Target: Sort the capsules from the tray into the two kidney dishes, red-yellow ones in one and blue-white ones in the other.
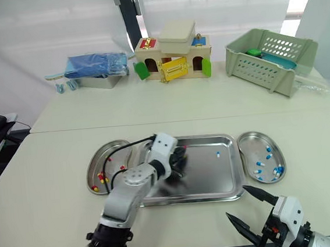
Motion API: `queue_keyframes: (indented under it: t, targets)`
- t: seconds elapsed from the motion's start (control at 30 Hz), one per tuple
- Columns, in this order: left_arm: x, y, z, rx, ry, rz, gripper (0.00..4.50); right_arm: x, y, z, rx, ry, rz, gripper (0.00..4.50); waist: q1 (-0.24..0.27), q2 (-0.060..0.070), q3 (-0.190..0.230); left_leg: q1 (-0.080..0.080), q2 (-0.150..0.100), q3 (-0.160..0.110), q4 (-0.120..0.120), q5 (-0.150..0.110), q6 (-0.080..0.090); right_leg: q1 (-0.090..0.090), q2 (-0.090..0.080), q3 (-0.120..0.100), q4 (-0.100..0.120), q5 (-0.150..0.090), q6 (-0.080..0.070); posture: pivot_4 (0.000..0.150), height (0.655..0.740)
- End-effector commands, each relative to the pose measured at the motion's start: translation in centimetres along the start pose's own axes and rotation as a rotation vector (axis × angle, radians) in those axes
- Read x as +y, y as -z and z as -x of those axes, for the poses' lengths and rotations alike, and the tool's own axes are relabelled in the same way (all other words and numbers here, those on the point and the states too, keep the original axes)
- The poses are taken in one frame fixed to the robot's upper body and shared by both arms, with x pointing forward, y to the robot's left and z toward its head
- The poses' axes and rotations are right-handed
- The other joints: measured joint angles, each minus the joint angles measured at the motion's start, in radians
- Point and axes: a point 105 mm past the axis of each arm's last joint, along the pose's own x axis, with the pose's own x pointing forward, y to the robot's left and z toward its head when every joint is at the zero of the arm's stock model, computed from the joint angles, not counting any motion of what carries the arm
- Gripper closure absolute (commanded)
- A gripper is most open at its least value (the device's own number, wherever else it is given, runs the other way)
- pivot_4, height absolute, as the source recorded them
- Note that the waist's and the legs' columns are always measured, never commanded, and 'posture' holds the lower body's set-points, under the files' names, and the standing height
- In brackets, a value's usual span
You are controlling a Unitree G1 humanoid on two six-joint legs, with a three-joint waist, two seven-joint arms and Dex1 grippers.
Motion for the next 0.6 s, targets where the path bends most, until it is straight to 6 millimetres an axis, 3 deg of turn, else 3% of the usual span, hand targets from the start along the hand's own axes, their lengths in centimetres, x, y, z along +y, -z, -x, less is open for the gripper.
queue_keyframes:
  t: [0.03, 0.17, 0.37, 0.6]
  targets:
    - [1.5, -3.2, 1.8, -0.149, -0.089, -0.005, 4.46, 0.1, -0.4, 0.0, -0.020, -0.020, 0.018, 0.00, 0.001, 0.000, 0.000, 0.000, 0.000, 0.000, 0.000, 0.000, 0.000, 0.000, 0.000, 0.000, 0.000, 0.000, 0.000, 0.150, 0.7400]
    - [4.1, -3.6, 3.7, -0.187, -0.269, 0.019, 4.46, 0.0, -0.3, -0.1, -0.021, -0.038, 0.019, 0.00, 0.003, 0.000, 0.000, 0.000, 0.000, 0.000, 0.000, -0.001, 0.001, 0.000, 0.000, 0.000, -0.001, 0.000, 0.000, 0.150, 0.7400]
    - [9.0, -1.6, 7.2, -0.133, -0.652, 0.141, 4.46, -0.5, -0.4, -0.3, -0.025, -0.066, 0.031, 0.00, 0.001, -0.001, 0.000, 0.000, 0.000, 0.000, 0.000, -0.001, 0.002, 0.000, 0.000, 0.000, 0.000, 0.000, 0.000, 0.150, 0.7400]
    - [10.3, 0.6, 9.0, -0.060, -0.768, 0.176, 4.46, -1.1, -0.5, -0.7, -0.029, -0.100, 0.041, 0.00, 0.002, -0.001, 0.000, 0.000, 0.000, 0.000, 0.000, -0.001, 0.002, 0.000, 0.000, 0.000, 0.000, 0.000, 0.000, 0.150, 0.7400]
